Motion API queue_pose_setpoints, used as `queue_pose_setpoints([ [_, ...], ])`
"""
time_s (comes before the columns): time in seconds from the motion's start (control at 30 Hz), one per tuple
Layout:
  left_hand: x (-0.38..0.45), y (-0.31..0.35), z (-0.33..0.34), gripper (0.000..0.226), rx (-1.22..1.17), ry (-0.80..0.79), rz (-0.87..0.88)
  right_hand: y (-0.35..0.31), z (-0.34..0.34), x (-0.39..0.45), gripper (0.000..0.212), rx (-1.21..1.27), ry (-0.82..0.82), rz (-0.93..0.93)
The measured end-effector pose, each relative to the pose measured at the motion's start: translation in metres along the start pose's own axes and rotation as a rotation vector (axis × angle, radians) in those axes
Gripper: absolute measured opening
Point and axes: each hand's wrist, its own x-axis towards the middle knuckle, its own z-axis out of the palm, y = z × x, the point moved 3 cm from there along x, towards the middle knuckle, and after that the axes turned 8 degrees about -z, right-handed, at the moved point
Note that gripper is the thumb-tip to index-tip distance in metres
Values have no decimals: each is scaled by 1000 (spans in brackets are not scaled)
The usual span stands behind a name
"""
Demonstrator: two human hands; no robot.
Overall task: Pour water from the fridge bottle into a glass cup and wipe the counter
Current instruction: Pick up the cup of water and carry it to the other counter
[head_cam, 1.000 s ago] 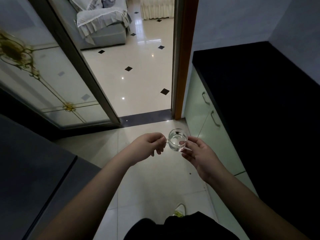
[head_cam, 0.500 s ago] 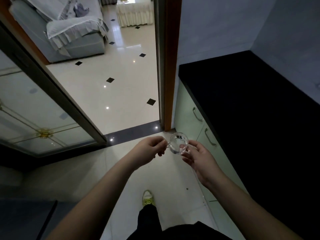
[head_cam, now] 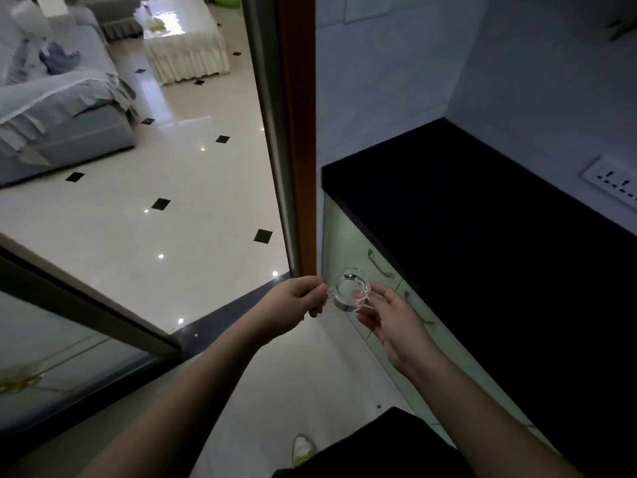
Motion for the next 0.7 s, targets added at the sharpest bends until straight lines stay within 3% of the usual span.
queue_pose_setpoints([
  [0.43,122,39,-2,28,29,-178,52,-31,-28,90,18,29,99,-44],
  [0.7,189,71,-4,33,56,-177,42,-58,-45,152,22,88,95,-84],
])
